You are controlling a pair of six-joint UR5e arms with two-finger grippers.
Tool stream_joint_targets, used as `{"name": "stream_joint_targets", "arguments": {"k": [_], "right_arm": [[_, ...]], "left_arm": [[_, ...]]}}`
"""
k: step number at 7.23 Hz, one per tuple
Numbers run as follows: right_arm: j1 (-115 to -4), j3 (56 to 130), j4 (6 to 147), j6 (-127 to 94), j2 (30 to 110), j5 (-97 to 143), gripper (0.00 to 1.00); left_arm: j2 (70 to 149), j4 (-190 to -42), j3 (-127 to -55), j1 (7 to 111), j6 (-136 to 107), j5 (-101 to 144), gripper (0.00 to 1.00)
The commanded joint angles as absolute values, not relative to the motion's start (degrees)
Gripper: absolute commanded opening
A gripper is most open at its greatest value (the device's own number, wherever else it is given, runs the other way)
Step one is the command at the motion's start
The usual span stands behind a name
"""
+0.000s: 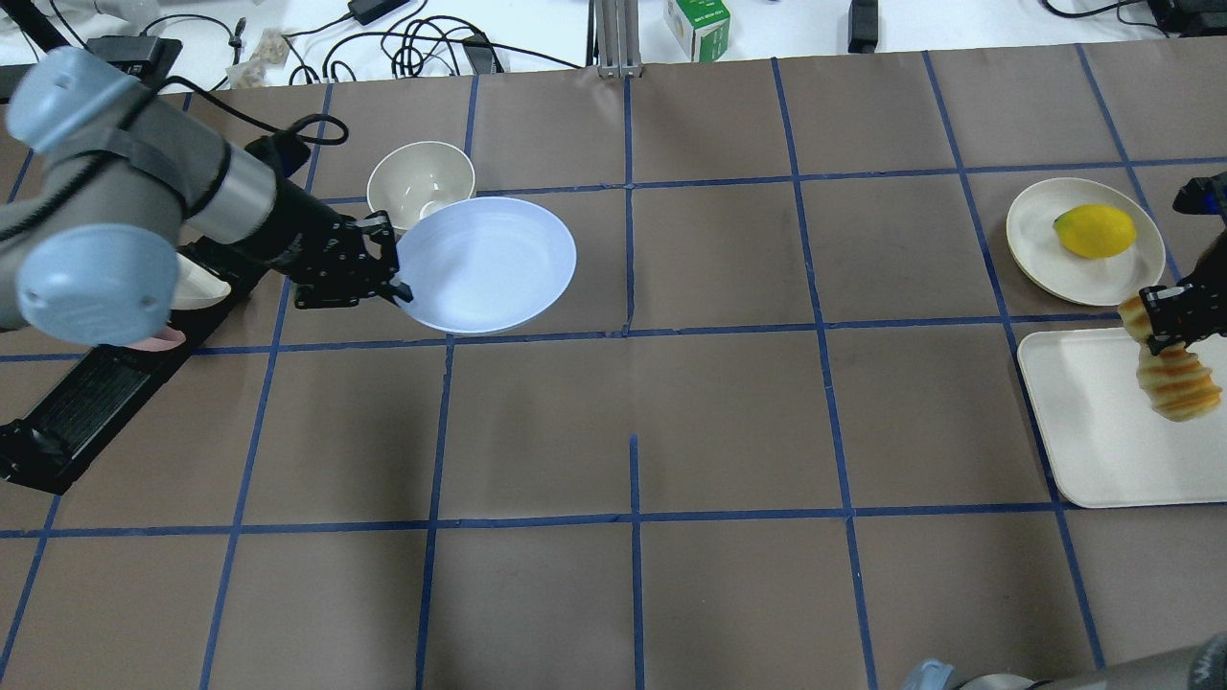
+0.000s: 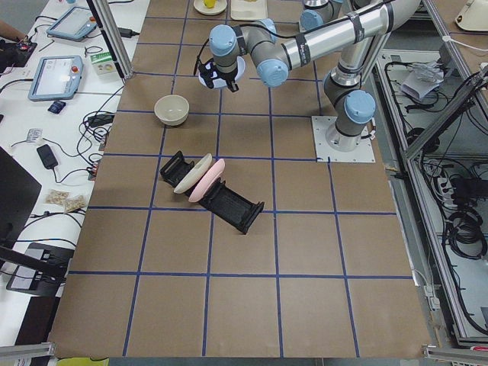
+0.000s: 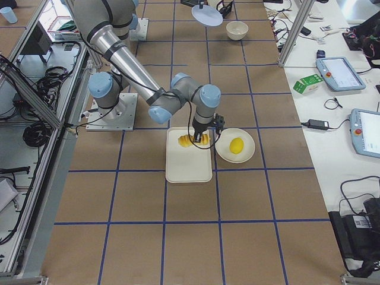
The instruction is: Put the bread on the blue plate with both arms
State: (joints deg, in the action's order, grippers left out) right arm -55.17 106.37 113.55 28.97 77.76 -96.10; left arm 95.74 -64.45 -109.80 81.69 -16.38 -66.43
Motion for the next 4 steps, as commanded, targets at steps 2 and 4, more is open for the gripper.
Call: {"name": "stream_joint_targets", "arguments": {"k": [2,4], "right_arm": [[-66.3,97.5,102.1,18.6,78.3,-93.5,0.0],[-73.4,97.2,100.2,10.1,78.7,-91.6,0.0]], "left_arm": [[104.7,-40.6,-114.7,94.2,-30.9,-66.6,0.0],[109.0,-36.4,-114.9,97.6,-34.0,-67.1,0.0]]}}
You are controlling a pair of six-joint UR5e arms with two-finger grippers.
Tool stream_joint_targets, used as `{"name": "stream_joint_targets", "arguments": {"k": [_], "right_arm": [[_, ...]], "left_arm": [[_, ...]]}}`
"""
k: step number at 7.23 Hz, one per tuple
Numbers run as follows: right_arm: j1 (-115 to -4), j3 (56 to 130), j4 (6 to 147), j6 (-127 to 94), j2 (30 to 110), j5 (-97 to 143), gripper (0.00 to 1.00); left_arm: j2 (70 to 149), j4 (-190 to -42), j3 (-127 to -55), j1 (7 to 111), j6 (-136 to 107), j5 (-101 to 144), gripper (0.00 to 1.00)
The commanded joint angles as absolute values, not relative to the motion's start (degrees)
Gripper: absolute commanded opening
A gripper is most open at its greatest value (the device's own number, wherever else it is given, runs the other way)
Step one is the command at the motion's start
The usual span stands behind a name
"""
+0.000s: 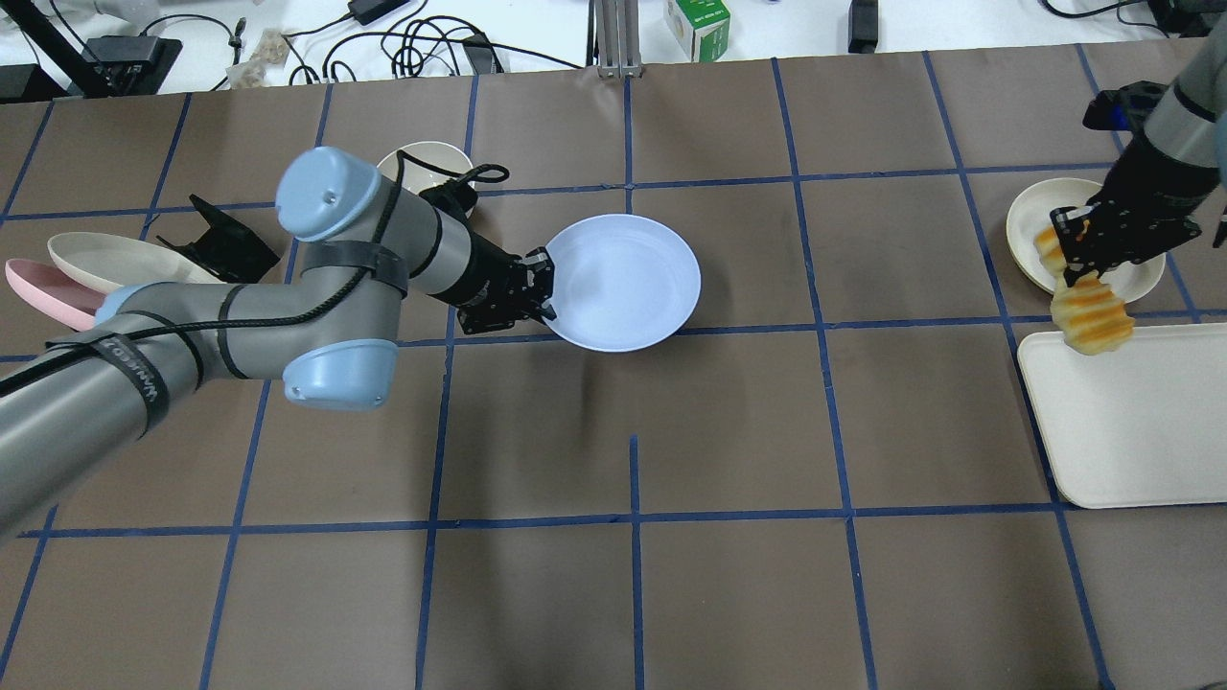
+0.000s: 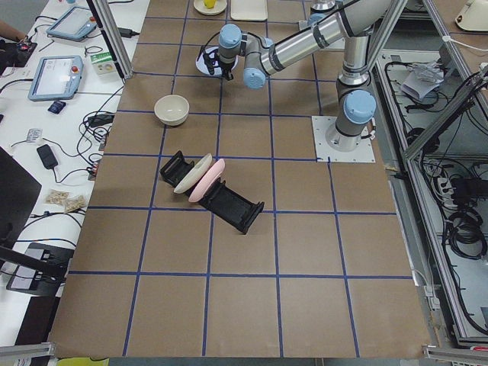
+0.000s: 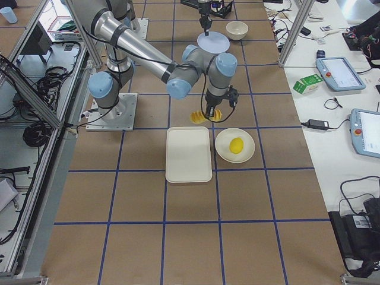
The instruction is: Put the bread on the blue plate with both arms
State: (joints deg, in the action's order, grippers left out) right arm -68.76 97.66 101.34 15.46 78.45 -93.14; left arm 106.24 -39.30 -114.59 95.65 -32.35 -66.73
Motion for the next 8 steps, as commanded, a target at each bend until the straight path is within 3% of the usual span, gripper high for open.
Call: {"name": "stream_joint_targets", "arguments": {"k": [1,2,3,5,6,8], "right_arm": [[-77.7,97.1,100.3,3.3,78.7,-90.4,0.0],[-82.4,97.1,100.5,-2.1,78.4,-90.2,0.0],[-86.0,97.2,100.5,-5.3,78.3,-88.5,0.0],[-89.5,97.2,102.6,-10.3,77.3,-83.6,0.0],[-92.3,96.9,104.2,-10.9,75.7,-83.6,0.0],[-99.6,93.5,108.0,-16.8,71.4,-83.7,0.0]], "left_arm": [[110.2,-36.2,-115.4,97.6,-34.0,-67.9,0.0],[111.3,-36.1,-115.6,98.0,-33.9,-68.2,0.0],[111.6,-36.0,-115.4,98.0,-34.0,-68.1,0.54],[107.6,-36.6,-112.2,96.8,-32.6,-71.6,0.92],[105.4,-40.3,-110.0,95.3,-30.1,-72.7,1.0],[99.3,-60.6,-101.7,90.6,-17.1,-73.4,1.0]]}}
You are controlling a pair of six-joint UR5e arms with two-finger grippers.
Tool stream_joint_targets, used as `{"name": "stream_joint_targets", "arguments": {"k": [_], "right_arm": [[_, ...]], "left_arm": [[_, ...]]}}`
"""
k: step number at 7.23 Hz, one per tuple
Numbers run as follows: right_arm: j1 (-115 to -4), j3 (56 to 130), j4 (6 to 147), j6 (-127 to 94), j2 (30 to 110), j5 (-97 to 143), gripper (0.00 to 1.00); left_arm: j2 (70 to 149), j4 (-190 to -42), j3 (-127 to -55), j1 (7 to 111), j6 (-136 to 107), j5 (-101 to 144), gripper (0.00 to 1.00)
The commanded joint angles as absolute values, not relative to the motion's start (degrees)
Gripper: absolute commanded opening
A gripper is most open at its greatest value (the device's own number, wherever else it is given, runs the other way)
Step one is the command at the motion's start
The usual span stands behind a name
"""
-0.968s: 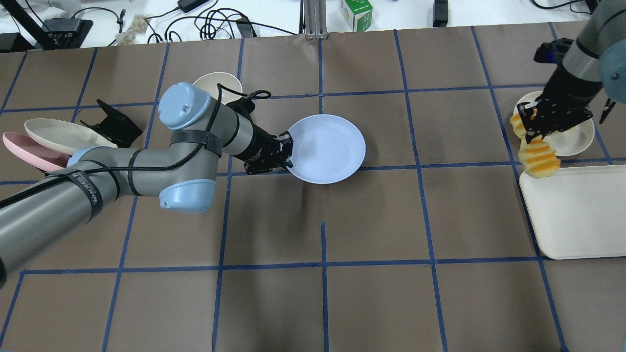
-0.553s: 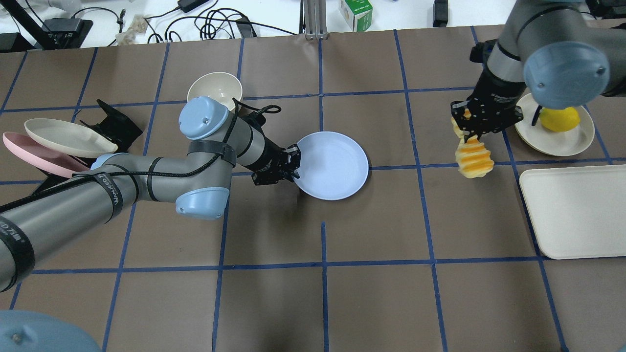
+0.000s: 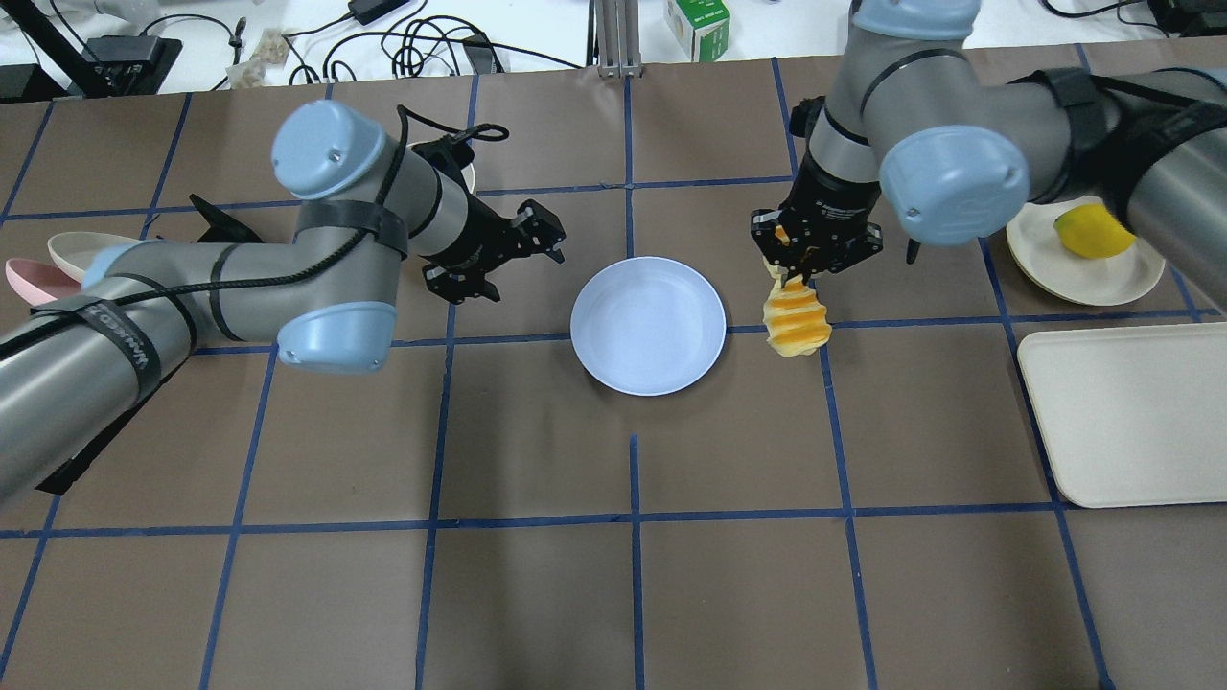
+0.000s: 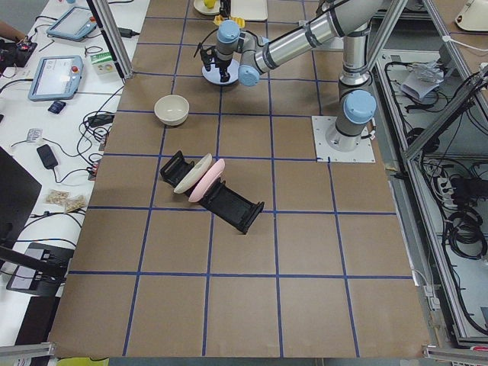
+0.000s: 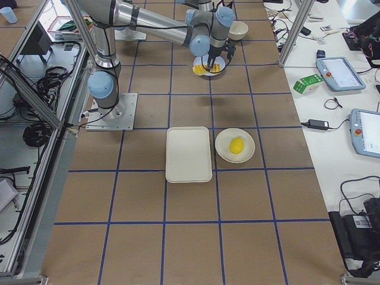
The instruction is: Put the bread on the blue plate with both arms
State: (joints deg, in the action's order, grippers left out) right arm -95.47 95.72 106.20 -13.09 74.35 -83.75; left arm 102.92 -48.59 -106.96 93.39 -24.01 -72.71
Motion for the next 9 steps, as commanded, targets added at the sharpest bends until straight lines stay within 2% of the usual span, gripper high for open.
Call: {"name": "stream_joint_targets", "arguments": {"k": [1,2,4,9], "right_arm": [[-102.3,89.8,107.8,-19.7,68.2,-84.0,0.0],[-105.5,87.4,108.1,-23.8,65.4,-84.3,0.0],[-107.9,87.1,110.9,-30.5,61.7,-84.0,0.0],[-110.6,87.8,116.5,-34.6,57.6,-85.3,0.0]], "left_arm": [[96.5,-72.0,-96.5,89.6,-6.0,-79.5,1.0],[94.2,-82.3,-92.1,89.4,1.3,-85.7,1.0],[90.2,-90.2,-87.8,89.6,3.5,-88.1,1.0],[87.1,-89.0,-90.6,89.6,3.5,-88.5,1.0]]}}
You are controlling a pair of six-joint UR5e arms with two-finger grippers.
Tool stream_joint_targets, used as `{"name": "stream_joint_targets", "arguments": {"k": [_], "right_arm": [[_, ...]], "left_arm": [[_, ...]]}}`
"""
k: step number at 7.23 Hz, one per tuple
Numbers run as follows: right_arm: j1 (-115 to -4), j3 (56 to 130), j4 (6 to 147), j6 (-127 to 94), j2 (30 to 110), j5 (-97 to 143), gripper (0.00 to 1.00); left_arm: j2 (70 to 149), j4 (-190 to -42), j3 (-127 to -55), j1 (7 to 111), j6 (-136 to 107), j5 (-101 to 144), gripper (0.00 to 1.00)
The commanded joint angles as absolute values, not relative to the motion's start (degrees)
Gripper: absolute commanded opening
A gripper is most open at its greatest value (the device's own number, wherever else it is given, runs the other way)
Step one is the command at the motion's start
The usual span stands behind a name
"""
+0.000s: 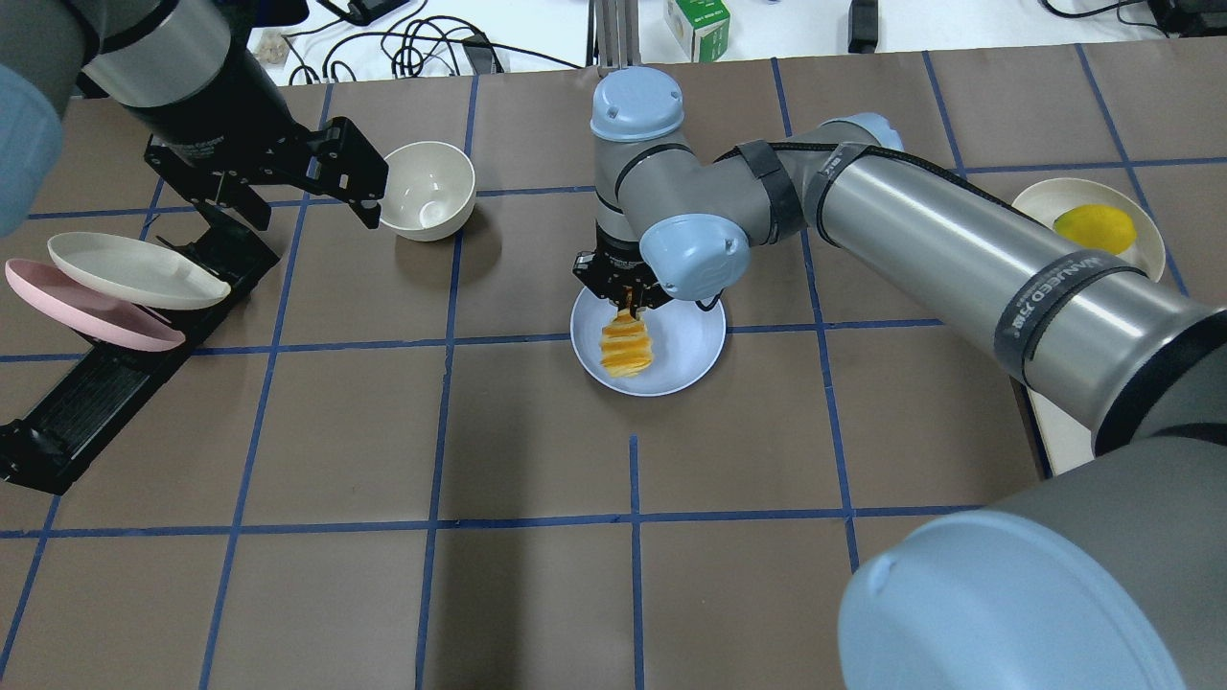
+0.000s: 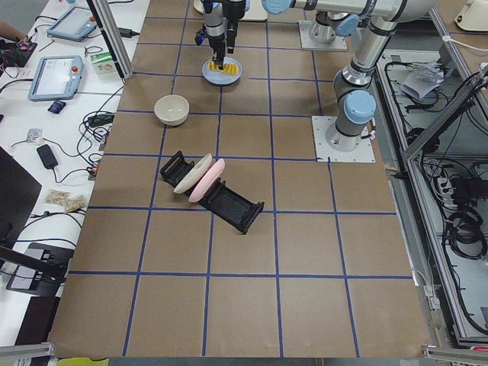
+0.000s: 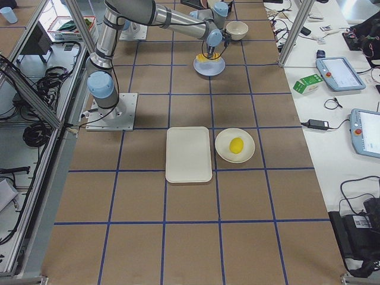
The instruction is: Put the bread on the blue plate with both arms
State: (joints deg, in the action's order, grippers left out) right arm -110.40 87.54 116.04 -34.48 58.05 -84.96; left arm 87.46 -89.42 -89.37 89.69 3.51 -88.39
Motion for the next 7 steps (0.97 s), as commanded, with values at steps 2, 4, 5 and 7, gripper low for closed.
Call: {"name": "stream_joint_targets", "arguments": {"k": [2,4,5,7], "right_arm": [[-110.6,89.6,116.7,-34.7,57.5,-87.0,0.0],[-110.6,89.7,117.4,-34.8,57.5,-86.3,0.13],[-110.6,89.7,117.9,-34.8,57.5,-86.2,0.43],[-110.6,89.8,117.8,-34.9,57.5,-86.7,0.81]], "left_arm": [[87.0,-87.6,-91.3,89.1,3.6,-88.7,1.0],[87.2,-87.3,-91.6,89.3,5.7,-88.6,1.0],[87.2,-87.3,-91.6,89.2,5.7,-88.6,1.0],[87.1,-87.3,-91.7,89.1,5.7,-88.8,1.0]]}}
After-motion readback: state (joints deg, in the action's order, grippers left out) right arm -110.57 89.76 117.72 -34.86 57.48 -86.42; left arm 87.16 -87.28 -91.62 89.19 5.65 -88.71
